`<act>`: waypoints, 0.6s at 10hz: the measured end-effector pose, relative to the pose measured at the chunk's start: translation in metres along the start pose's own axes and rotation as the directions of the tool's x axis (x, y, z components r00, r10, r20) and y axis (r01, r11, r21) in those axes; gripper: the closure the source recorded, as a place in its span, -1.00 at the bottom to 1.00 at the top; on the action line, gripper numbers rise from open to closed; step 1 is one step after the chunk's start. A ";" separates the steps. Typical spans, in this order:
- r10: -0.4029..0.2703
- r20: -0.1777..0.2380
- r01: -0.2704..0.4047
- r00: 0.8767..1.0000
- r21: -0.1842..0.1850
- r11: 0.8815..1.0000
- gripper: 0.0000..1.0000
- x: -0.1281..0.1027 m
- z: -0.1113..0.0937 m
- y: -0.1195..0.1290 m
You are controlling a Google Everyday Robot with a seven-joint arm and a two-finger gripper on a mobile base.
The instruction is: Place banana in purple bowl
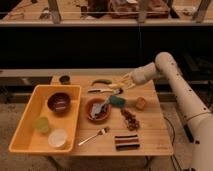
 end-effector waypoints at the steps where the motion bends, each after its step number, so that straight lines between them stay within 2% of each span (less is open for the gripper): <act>1: 0.000 0.000 0.000 1.000 0.001 1.000 0.76 0.000 0.000 0.000; 3: -0.002 0.003 0.002 1.000 0.001 1.000 0.76 -0.002 0.000 -0.001; 5: -0.043 0.041 0.043 0.998 0.008 0.999 0.76 -0.014 0.001 -0.008; 6: -0.085 0.076 0.084 0.994 0.009 0.996 0.76 -0.035 0.005 -0.019</act>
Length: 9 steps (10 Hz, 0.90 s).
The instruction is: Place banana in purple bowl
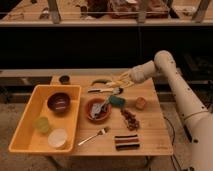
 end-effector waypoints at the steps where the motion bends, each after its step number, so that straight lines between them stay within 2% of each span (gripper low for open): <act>1: -0.036 0.026 0.036 0.999 -0.002 0.999 0.76 -0.022 0.006 -0.014; 2: -0.060 0.043 0.060 0.997 -0.007 0.998 0.76 -0.038 0.013 -0.023; 3: -0.110 0.078 0.111 0.991 -0.018 0.994 0.76 -0.072 0.032 -0.042; 5: -0.161 0.111 0.166 0.981 -0.035 0.985 0.76 -0.107 0.052 -0.058; 7: -0.228 0.147 0.240 0.962 -0.068 0.968 0.76 -0.157 0.085 -0.073; 9: -0.268 0.169 0.287 0.949 -0.104 0.952 0.76 -0.194 0.116 -0.082</act>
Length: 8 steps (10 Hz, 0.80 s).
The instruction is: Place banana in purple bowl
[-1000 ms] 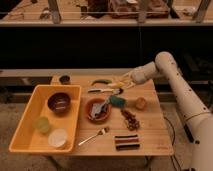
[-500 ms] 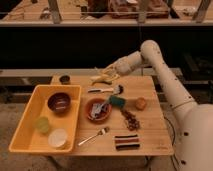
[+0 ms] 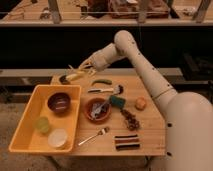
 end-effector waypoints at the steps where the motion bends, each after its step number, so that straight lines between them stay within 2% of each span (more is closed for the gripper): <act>1: -0.023 -0.001 0.023 1.000 -0.036 0.999 0.76 -0.014 0.024 -0.011; 3: -0.051 -0.009 0.050 0.999 -0.089 0.995 0.76 -0.030 0.059 -0.024; 4: -0.073 -0.024 0.069 0.997 -0.134 0.989 0.76 -0.040 0.088 -0.032; 5: -0.085 -0.036 0.078 0.996 -0.160 0.984 0.76 -0.045 0.106 -0.035; 6: -0.100 -0.062 0.087 0.993 -0.190 0.978 0.76 -0.050 0.133 -0.039; 8: -0.117 -0.143 0.082 0.983 -0.230 0.970 0.76 -0.042 0.173 -0.037</act>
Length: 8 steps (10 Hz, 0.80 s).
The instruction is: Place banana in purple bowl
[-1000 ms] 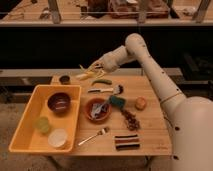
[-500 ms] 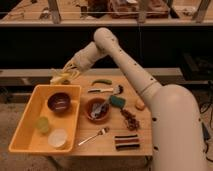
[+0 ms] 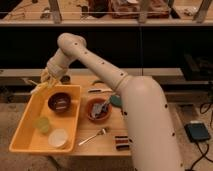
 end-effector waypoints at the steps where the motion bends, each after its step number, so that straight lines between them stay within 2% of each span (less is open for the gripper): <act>1: 0.015 -0.024 -0.015 1.000 -0.016 1.000 0.76 0.006 0.014 0.002; 3: 0.063 -0.060 -0.066 0.996 -0.043 0.997 0.76 0.028 0.034 0.014; 5: 0.109 -0.084 -0.115 0.990 -0.063 0.991 0.76 0.056 0.043 0.038; 6: 0.140 -0.096 -0.148 0.985 -0.077 0.986 0.67 0.077 0.045 0.058; 7: 0.158 -0.102 -0.167 0.982 -0.082 0.983 0.54 0.087 0.044 0.068; 8: 0.172 -0.104 -0.182 0.980 -0.093 0.979 0.33 0.095 0.045 0.077</act>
